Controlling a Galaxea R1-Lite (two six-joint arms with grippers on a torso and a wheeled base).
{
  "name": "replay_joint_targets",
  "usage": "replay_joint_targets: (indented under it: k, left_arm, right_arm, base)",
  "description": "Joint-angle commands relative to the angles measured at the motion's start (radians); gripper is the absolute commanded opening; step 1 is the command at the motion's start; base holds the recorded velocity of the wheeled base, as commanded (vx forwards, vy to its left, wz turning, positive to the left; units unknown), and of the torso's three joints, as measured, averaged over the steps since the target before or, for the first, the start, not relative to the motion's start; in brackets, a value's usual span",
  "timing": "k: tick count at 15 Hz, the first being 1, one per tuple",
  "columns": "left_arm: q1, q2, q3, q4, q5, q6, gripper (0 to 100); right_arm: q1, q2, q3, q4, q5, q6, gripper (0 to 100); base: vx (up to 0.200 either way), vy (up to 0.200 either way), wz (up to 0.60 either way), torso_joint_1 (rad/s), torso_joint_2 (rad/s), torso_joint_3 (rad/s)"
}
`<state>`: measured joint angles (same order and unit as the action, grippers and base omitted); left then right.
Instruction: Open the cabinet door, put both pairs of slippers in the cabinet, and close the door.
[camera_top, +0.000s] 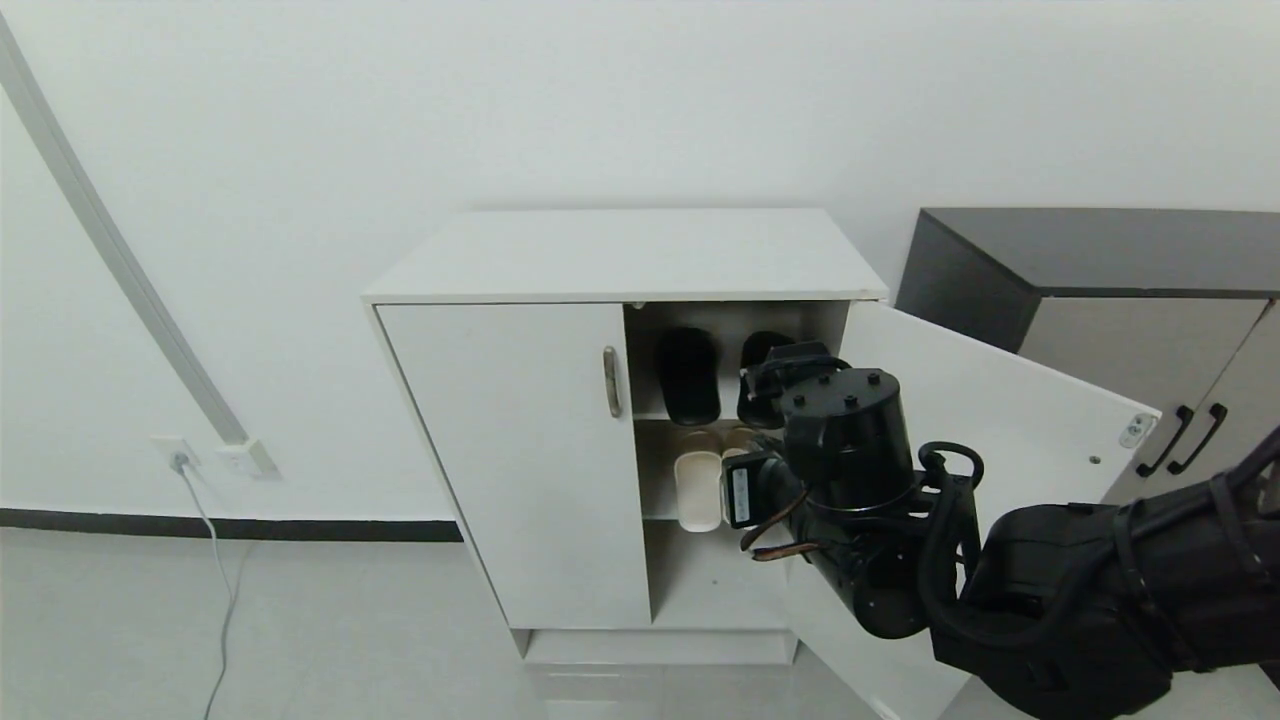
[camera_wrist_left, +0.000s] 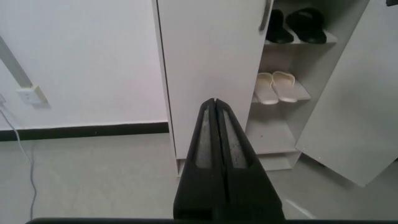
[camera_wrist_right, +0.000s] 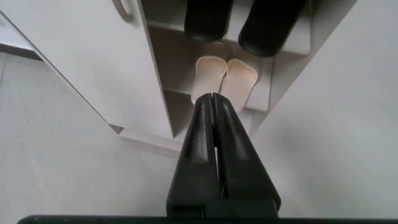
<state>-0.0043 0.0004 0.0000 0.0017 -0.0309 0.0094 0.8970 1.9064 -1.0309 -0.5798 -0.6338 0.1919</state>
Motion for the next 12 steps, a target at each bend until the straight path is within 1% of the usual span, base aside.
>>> replay_joint_targets:
  k: [1, 6, 12]
  left_arm:
    - [0.0, 0.0, 0.0, 0.0, 0.0, 0.0, 0]
    - [0.001, 0.001, 0.0, 0.0, 0.0, 0.0, 0]
    - [0.001, 0.001, 0.0, 0.0, 0.0, 0.0, 0]
  right_arm:
    - [0.0, 0.002, 0.003, 0.0, 0.0, 0.0, 0]
    - [-0.001, 0.011, 0.006, 0.0, 0.0, 0.0, 0]
    - [-0.001, 0.014, 0.006, 0.0, 0.0, 0.0, 0]
  base:
    - [0.0, 0.0, 0.0, 0.183, -0.5, -0.325]
    - [0.0, 0.0, 0.0, 0.207, -0.52, -0.314]
    - [0.0, 0.0, 0.0, 0.246, -0.57, -0.326]
